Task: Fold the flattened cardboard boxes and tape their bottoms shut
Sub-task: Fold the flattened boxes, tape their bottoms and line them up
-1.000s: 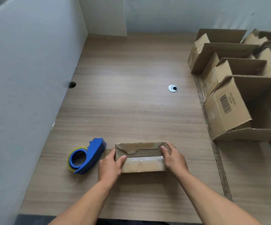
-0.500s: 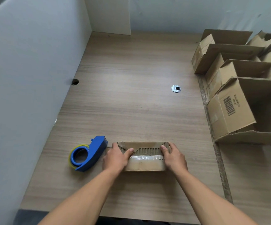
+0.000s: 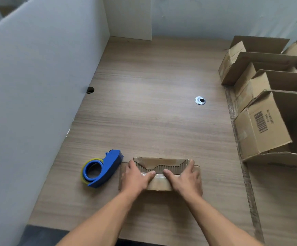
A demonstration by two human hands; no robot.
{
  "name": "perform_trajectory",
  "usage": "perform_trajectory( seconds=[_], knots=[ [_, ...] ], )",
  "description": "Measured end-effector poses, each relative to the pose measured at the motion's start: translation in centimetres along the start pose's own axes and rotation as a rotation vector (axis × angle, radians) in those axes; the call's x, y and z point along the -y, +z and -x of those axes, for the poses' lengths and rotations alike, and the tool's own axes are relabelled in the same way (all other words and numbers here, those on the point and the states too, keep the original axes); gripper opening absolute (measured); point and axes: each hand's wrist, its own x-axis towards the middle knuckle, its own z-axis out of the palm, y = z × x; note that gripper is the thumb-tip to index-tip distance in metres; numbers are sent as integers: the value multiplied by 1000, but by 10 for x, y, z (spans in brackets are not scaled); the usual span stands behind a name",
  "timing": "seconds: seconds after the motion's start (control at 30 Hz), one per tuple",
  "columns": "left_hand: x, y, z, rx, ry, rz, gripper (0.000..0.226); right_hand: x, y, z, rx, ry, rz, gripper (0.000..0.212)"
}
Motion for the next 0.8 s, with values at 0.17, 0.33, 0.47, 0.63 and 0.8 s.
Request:
perform_trajectory(
  seconds=[0.17, 0.33, 0.47, 0.63, 0.8],
  knots=[
    [13, -7, -8, -27, 102, -13, 55, -10, 3, -7, -15, -40, -132, 92],
    [23, -25, -11, -4, 213, -28, 28, -28, -8, -17, -22, -137, -118, 63],
    [26, -37, -10, 58, 259, 9, 29, -33, -14, -24, -2, -163, -117, 58],
    [40, -37, -17, 116, 252, 108, 39, -44, -23, -26, 52, -216, -192, 46],
    [48, -33, -13, 226, 38, 579, 40, -55, -28, -28, 94, -245, -371, 42]
  ],
)
